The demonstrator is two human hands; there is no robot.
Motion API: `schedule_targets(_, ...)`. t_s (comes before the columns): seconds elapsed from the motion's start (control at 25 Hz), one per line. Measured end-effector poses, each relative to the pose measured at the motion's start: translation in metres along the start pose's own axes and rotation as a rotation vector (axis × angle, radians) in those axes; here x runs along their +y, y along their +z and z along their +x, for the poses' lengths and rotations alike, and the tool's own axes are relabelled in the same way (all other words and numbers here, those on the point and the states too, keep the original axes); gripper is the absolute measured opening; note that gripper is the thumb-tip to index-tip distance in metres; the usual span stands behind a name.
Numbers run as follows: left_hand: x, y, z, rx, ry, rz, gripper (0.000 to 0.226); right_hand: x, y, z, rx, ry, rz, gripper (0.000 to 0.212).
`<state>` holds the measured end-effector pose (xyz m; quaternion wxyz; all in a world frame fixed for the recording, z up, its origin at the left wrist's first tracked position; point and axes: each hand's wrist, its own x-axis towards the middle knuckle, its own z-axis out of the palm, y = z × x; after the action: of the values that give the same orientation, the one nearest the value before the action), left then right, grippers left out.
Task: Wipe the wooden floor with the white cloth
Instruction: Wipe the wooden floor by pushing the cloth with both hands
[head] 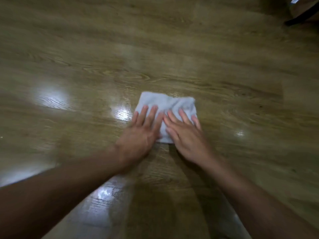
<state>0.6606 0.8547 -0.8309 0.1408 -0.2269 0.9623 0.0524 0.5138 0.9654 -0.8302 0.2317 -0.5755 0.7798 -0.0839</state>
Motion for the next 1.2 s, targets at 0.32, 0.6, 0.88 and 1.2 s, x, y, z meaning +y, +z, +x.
schedule_targets(0.32,-0.035,-0.039,0.063,-0.189,-0.052,0.066,0.066,-0.006,-0.016,0.052,0.054,0.061,-0.088,0.048)
schedule_targets(0.6,0.052,-0.004,-0.006,-0.097,0.227,0.116,0.059,0.006,0.018,-0.081,0.093,0.171,-0.184,0.044)
schedule_targets(0.88,0.021,-0.057,0.099,-0.233,0.172,0.275,0.058,0.042,-0.026,0.017,0.088,0.204,-0.09,0.048)
schedule_targets(1.2,0.095,-0.016,0.002,-0.169,0.475,0.207,0.058,0.041,0.036,-0.14,0.134,0.199,-0.162,0.048)
